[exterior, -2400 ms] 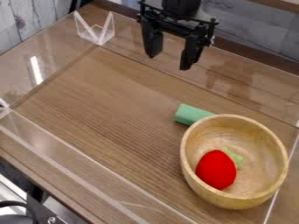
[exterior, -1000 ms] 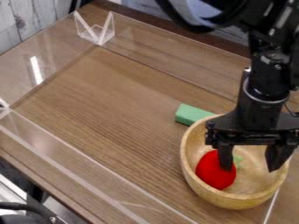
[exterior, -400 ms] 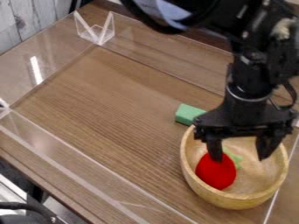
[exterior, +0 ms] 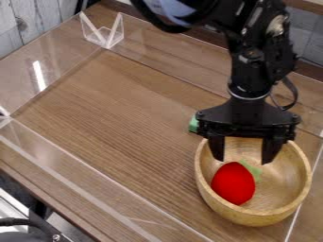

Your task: Move the red fruit to the left

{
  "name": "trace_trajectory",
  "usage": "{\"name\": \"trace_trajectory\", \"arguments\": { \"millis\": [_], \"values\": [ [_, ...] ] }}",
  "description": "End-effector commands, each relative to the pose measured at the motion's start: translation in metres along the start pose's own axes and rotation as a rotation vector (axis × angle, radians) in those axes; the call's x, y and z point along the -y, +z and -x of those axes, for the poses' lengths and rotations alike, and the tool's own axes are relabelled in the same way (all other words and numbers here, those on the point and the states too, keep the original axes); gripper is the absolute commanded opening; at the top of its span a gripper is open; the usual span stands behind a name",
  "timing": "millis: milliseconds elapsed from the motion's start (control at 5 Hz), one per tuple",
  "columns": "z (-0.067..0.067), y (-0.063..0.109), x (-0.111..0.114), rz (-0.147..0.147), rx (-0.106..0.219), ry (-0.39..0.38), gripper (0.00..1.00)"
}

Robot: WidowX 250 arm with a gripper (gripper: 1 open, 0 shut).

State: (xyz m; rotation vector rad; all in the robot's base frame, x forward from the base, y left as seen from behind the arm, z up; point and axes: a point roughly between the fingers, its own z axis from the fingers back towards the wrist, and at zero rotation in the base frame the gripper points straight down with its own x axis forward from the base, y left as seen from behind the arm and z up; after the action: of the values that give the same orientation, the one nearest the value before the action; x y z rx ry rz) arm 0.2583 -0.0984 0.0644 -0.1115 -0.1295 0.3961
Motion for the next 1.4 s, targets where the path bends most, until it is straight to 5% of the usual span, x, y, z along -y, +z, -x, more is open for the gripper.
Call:
{"name": "trace_trajectory", "arguments": {
  "millis": [0, 600, 1000, 1200],
  "values": [
    [0.000, 0.007, 0.010, 0.014, 0.047, 0.013, 1.00],
    [0.006, 0.004, 0.011, -0.011, 0.055, -0.099, 1.00],
    [0.016, 0.031, 0.009, -0.035, 0.072, 0.028, 1.00],
    [0.020, 0.024, 0.010, -0.040, 0.073, 0.063, 1.00]
  ]
}}
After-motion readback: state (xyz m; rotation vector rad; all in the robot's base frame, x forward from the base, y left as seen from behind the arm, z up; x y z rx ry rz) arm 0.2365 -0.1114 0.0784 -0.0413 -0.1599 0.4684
